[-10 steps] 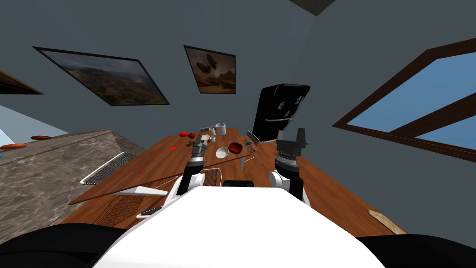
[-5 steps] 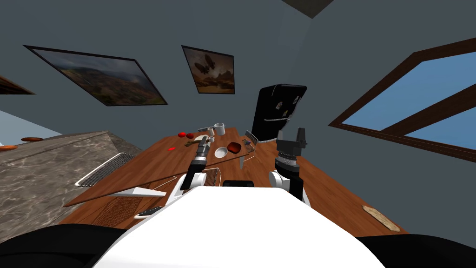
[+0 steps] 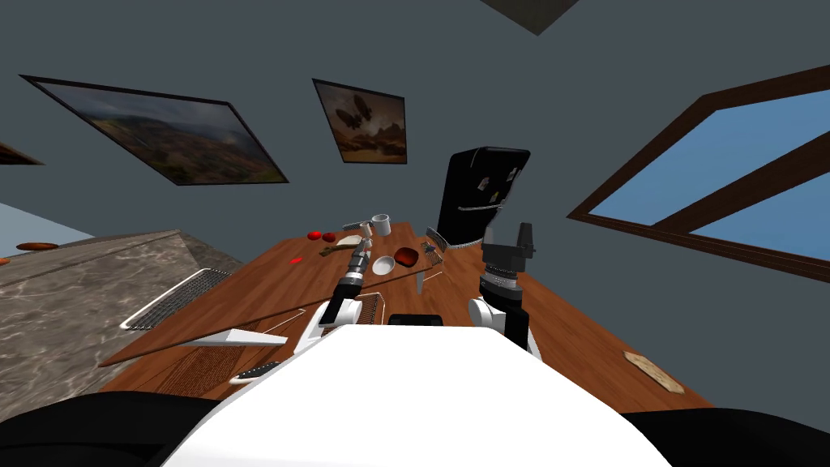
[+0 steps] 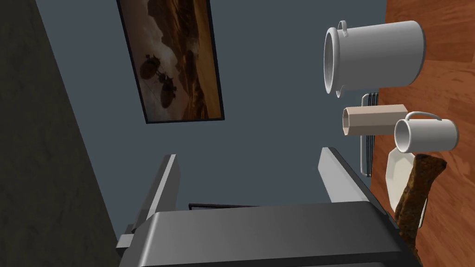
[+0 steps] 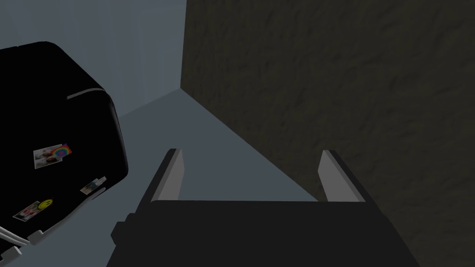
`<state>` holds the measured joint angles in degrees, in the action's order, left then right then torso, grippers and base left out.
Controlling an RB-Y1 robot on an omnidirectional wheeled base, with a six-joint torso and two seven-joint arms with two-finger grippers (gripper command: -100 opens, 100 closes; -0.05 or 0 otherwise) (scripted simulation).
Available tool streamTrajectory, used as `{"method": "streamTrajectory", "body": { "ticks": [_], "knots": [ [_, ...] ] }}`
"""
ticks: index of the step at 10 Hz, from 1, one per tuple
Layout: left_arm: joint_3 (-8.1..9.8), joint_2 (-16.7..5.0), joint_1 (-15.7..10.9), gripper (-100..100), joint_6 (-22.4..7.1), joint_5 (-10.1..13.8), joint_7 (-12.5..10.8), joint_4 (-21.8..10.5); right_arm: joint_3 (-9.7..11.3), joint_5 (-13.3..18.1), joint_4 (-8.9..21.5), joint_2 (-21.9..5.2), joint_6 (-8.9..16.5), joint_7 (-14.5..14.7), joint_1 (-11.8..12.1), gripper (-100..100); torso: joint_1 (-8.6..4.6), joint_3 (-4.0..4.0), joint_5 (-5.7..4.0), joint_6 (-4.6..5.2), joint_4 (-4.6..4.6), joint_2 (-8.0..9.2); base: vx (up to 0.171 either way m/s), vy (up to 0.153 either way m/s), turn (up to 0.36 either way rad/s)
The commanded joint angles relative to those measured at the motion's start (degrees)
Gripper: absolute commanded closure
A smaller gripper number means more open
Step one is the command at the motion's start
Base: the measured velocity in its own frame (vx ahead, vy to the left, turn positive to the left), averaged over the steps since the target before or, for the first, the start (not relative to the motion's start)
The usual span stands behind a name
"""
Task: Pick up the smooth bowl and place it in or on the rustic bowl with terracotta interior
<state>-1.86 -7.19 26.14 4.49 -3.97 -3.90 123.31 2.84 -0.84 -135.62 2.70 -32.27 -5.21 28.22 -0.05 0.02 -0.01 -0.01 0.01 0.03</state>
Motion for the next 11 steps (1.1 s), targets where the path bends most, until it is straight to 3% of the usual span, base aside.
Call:
{"method": "streamTrajectory", "body": {
  "ticks": [1,11],
  "knots": [
    [-0.57,-0.3,-0.5,-100,-2.9,0.5,0.0,-1.2,0.0,0.0,0.0,0.0,0.0,0.0,0.0,0,0.0,0.0,0.0,0.0,0.0,0.0,-0.011,-0.017,-0.041],
    [-2.53,-1.3,-3.3,-100,-17.0,3.2,-0.3,-6.2,0.0,0.0,0.0,0.0,0.0,0.0,0.0,0,0.04,-0.01,0.01,0.0,0.0,-0.02,-0.006,-0.01,-0.036]
  ]
}}
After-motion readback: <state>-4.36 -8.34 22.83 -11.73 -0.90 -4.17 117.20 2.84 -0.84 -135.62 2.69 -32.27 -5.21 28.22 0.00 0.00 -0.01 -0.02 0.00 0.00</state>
